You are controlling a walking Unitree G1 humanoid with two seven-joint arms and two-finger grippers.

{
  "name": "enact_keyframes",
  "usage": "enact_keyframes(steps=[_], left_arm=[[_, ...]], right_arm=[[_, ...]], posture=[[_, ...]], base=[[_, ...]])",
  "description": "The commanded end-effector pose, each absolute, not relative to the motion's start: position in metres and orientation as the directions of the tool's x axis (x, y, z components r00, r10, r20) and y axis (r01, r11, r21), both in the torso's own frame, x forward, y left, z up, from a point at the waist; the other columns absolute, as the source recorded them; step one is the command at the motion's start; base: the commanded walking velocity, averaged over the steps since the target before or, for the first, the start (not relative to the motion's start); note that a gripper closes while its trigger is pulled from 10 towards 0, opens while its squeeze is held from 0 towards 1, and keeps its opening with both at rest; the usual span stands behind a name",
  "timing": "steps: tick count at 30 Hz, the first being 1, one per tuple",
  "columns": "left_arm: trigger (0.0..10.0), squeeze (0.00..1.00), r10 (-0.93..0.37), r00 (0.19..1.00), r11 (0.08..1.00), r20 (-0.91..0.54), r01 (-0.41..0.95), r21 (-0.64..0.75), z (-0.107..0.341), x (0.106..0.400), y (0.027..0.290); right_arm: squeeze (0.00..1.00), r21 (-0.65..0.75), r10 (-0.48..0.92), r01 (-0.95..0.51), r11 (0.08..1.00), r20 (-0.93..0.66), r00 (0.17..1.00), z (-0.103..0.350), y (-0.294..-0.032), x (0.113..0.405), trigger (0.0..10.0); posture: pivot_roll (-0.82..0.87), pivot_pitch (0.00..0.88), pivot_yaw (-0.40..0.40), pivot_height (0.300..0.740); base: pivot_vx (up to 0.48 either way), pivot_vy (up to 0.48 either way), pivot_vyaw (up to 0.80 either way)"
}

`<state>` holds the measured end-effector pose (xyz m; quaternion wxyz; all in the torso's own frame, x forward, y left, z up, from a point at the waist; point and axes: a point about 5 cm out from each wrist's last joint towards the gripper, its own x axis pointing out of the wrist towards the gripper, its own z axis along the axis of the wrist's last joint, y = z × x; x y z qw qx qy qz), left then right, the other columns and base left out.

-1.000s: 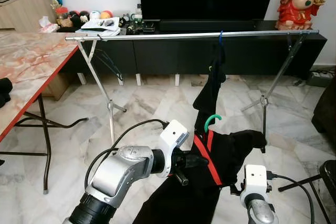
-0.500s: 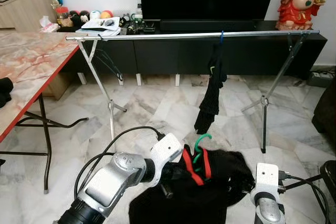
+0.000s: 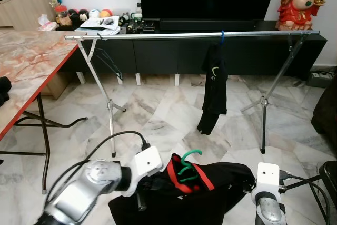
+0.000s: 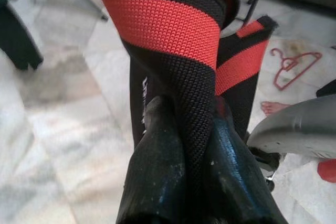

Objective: Hang hanger

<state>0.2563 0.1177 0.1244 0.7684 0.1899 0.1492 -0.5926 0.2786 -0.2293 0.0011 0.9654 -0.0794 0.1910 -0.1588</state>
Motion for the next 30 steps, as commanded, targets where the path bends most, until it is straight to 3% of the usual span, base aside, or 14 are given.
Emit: enact_keyframes(steps=[1, 3, 8, 11, 14, 17, 19, 20, 21, 26, 29, 30], left_arm=[[10.0, 0.00, -0.855, 0.227, 0.182, -0.466, 0.973, 0.139, 0.131, 0.252, 0.130], [10.0, 0.00, -0.837, 0.218, 0.166, -0.502, 0.975, 0.147, 0.128, 0.251, 0.135], [10.0, 0.00, -0.778, 0.167, 0.026, -0.605, 0.972, 0.234, 0.117, 0.243, 0.150], [10.0, 0.00, -0.721, 0.214, 0.006, -0.659, 0.953, 0.303, 0.112, 0.248, 0.152], [10.0, 0.00, -0.698, 0.278, 0.009, -0.660, 0.925, 0.380, 0.110, 0.256, 0.150], [10.0, 0.00, -0.686, 0.427, 0.091, -0.589, 0.854, 0.512, 0.115, 0.273, 0.141], [10.0, 0.00, -0.673, 0.457, 0.111, -0.582, 0.840, 0.531, 0.114, 0.276, 0.141], [10.0, 0.00, -0.636, 0.526, 0.141, -0.564, 0.798, 0.586, 0.112, 0.284, 0.139], [10.0, 0.00, -0.632, 0.541, 0.133, -0.555, 0.781, 0.610, 0.111, 0.285, 0.138], [10.0, 0.00, -0.647, 0.492, -0.007, -0.583, 0.760, 0.650, 0.100, 0.277, 0.129], [10.0, 0.00, -0.652, 0.482, -0.017, -0.585, 0.763, 0.646, 0.097, 0.275, 0.127], [10.0, 0.00, -0.676, 0.445, -0.048, -0.588, 0.769, 0.637, 0.094, 0.271, 0.122]], right_arm=[[0.00, -0.219, -0.359, 0.296, 0.930, -0.354, 0.864, 0.001, -0.235, 0.277, 10.0], [0.00, -0.218, -0.353, 0.291, 0.932, -0.357, 0.865, 0.000, -0.234, 0.277, 10.0], [0.00, -0.207, -0.326, 0.265, 0.942, -0.365, 0.872, 0.000, -0.230, 0.279, 10.0], [0.00, -0.202, -0.308, 0.248, 0.947, -0.369, 0.877, 0.000, -0.228, 0.280, 10.0], [0.00, -0.204, -0.297, 0.235, 0.950, -0.371, 0.880, 0.000, -0.226, 0.280, 10.0], [0.00, -0.201, -0.304, 0.244, 0.949, -0.368, 0.879, 0.000, -0.226, 0.280, 10.0], [0.00, -0.200, -0.301, 0.241, 0.950, -0.368, 0.880, 0.000, -0.226, 0.280, 10.0], [0.00, -0.197, -0.290, 0.230, 0.953, -0.372, 0.882, -0.001, -0.224, 0.280, 10.0], [0.00, -0.194, -0.285, 0.226, 0.955, -0.374, 0.883, -0.001, -0.223, 0.280, 10.0], [0.00, -0.144, -0.222, 0.181, 0.973, -0.373, 0.901, -0.001, -0.211, 0.284, 10.0], [0.00, -0.125, -0.184, 0.147, 0.981, -0.373, 0.909, 0.000, -0.204, 0.286, 10.0], [0.00, -0.073, -0.122, 0.102, 0.992, -0.371, 0.921, 0.001, -0.194, 0.290, 10.0]], posture=[[0.11, 0.027, -0.021, 0.740], [0.11, 0.027, -0.022, 0.740], [0.11, 0.026, -0.026, 0.740], [0.11, 0.026, -0.026, 0.740], [0.11, 0.027, -0.027, 0.740], [0.11, 0.027, -0.027, 0.740], [0.11, 0.027, -0.027, 0.740], [0.11, 0.025, -0.025, 0.740], [0.11, 0.025, -0.025, 0.740], [0.11, 0.025, -0.024, 0.740], [0.11, 0.025, -0.023, 0.740], [0.11, 0.025, -0.023, 0.740]], base=[[0.000, 0.000, 0.00], [0.000, 0.000, 0.00], [0.000, 0.000, 0.00], [0.000, 0.000, 0.00], [0.000, 0.000, 0.00], [0.000, 0.000, 0.00], [0.000, 0.000, 0.00], [0.000, 0.000, 0.00], [0.000, 0.000, 0.00], [0.000, 0.000, 0.00], [0.000, 0.000, 0.00], [0.000, 0.000, 0.00]])
